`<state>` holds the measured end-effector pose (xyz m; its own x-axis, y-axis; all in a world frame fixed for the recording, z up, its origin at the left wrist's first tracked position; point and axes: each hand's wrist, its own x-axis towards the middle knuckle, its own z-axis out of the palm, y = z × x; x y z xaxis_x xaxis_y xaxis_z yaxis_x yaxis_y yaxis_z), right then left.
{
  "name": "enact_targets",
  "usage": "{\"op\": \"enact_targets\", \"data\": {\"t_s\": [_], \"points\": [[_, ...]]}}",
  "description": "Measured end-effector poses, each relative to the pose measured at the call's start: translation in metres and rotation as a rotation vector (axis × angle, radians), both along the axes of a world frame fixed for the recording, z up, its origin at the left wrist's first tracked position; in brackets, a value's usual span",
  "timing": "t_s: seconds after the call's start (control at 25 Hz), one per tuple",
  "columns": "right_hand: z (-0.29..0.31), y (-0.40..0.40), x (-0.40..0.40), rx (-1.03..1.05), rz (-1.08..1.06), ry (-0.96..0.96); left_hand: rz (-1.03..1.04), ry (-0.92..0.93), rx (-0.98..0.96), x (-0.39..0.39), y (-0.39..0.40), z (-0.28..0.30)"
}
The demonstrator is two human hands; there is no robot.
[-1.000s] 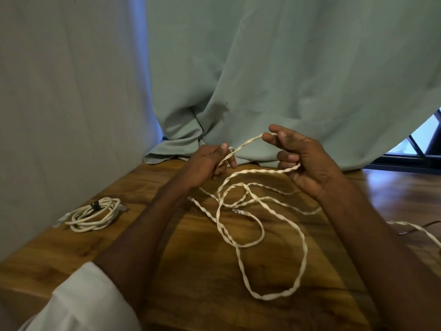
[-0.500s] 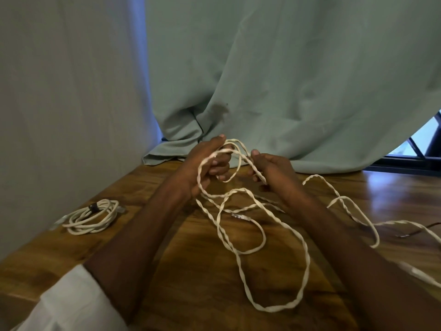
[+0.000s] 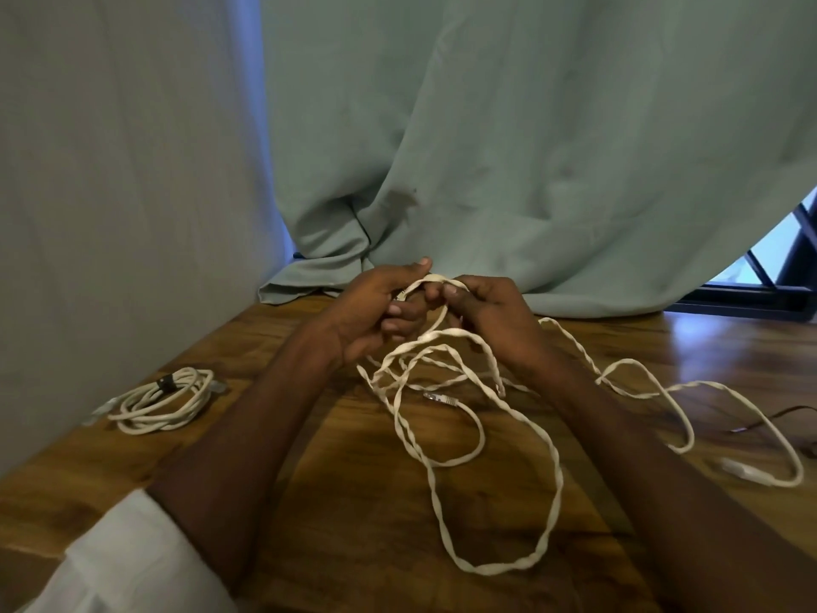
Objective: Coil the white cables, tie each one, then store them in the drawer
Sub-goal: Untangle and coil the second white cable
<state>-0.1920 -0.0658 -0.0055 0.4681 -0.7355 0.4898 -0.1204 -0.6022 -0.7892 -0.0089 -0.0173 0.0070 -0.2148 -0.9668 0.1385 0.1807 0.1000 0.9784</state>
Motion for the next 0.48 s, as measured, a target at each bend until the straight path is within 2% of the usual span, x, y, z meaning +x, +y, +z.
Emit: {"op": "enact_targets", "data": {"t_s": [0.08, 0.24, 0.28, 0.36, 0.48], "points": [[0.008, 0.003, -0.004, 0.171, 0.101, -0.057, -0.079, 0.057, 0.003, 0.004, 0.001, 0.0], [0.013, -0.007, -0.002, 0.36, 0.02, -0.149, -0.273, 0.046, 0.008, -0.002, 0.004, -0.001], [0.009, -0.01, -0.002, 0.333, 0.021, -0.111, -0.287, 0.102, -0.004, -0.005, 0.003, -0.002], [-0.002, -0.011, -0.003, 0.128, -0.016, 0.017, -0.265, 0.279, -0.039, -0.006, -0.002, -0.004], [-0.012, -0.007, 0.002, -0.11, -0.195, 0.15, -0.115, 0.506, -0.098, -0.001, -0.004, 0.001]]}}
